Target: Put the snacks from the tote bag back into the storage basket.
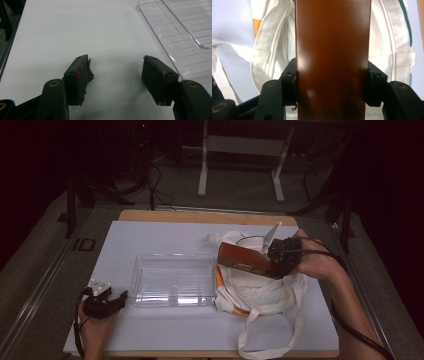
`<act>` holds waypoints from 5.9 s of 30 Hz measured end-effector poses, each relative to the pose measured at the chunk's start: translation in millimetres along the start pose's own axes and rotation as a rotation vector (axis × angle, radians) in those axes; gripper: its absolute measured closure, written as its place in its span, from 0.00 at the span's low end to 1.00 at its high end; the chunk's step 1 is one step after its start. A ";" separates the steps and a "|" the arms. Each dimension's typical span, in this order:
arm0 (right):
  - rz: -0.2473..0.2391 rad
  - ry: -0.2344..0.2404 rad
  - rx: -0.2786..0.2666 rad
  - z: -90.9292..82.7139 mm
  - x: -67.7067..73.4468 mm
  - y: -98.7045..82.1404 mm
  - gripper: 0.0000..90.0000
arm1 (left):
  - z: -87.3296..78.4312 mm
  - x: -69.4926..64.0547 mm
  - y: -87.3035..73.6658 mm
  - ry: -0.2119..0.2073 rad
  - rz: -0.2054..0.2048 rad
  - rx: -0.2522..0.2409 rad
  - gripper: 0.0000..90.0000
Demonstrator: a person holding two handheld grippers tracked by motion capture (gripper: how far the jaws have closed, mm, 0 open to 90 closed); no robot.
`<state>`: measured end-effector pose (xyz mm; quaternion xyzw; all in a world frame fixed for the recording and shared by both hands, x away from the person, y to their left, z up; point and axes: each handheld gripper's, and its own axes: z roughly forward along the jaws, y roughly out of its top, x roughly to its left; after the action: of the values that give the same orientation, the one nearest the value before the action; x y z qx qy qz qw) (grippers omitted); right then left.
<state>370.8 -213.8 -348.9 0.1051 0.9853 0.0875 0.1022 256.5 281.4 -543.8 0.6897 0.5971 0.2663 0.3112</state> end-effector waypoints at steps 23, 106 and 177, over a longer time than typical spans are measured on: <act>-0.051 0.033 -0.036 9.8 9.0 35.9 0.47 | -0.1 0.7 -0.2 -0.005 -0.005 -0.002 0.43; -0.231 0.142 -0.051 49.8 48.3 129.2 0.47 | -0.9 1.3 -0.6 -0.014 -0.009 -0.013 0.44; -0.301 0.229 0.046 101.6 79.6 167.5 0.22 | -0.2 1.3 -0.4 -0.018 -0.008 -0.009 0.43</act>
<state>348.8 -19.3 -428.9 -0.0519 0.9968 0.0601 -0.0010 256.3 282.8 -544.0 0.6882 0.5960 0.2613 0.3208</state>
